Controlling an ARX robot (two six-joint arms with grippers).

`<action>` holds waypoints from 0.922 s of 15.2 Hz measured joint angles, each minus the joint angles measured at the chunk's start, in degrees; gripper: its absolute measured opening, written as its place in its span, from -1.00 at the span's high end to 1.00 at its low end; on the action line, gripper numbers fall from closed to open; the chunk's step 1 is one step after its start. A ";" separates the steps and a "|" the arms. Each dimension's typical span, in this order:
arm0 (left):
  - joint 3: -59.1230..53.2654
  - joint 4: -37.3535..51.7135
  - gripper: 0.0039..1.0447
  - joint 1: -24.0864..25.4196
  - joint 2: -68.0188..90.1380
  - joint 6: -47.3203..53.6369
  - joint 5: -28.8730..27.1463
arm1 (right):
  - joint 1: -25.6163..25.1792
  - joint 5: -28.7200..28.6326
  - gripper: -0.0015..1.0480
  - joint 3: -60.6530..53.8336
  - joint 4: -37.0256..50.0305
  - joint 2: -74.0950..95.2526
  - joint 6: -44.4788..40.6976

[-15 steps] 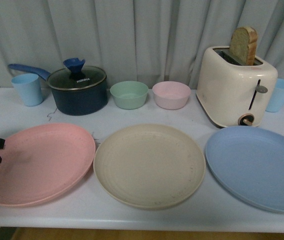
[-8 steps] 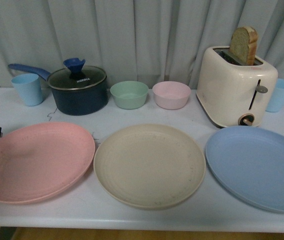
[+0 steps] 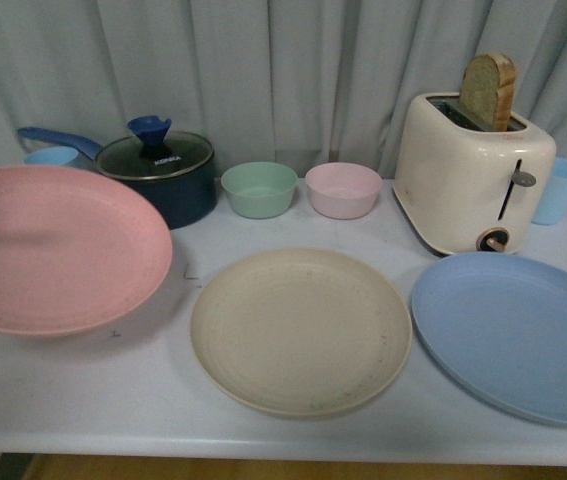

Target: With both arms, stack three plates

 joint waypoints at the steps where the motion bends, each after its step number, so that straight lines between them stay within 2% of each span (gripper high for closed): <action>1: 0.00 -0.59 0.95 -2.40 -1.42 -1.51 0.04 | 0.00 0.00 -0.87 0.00 -0.02 0.00 0.00; 5: -0.24 -0.07 0.95 -15.52 -2.29 -10.36 -0.50 | 0.00 0.00 -0.87 0.00 -0.02 0.00 0.00; 8: -0.31 0.61 0.95 -23.34 -0.52 -15.08 -0.92 | 0.00 0.00 -0.87 0.00 0.00 0.00 0.00; 11: 0.74 -0.31 0.95 -26.80 4.94 -17.75 -1.75 | 0.00 0.00 -0.87 0.00 0.00 0.00 0.00; 14: 2.64 -0.44 0.95 -27.89 9.09 -19.06 -2.80 | -0.02 0.00 -0.87 0.00 0.00 0.00 0.00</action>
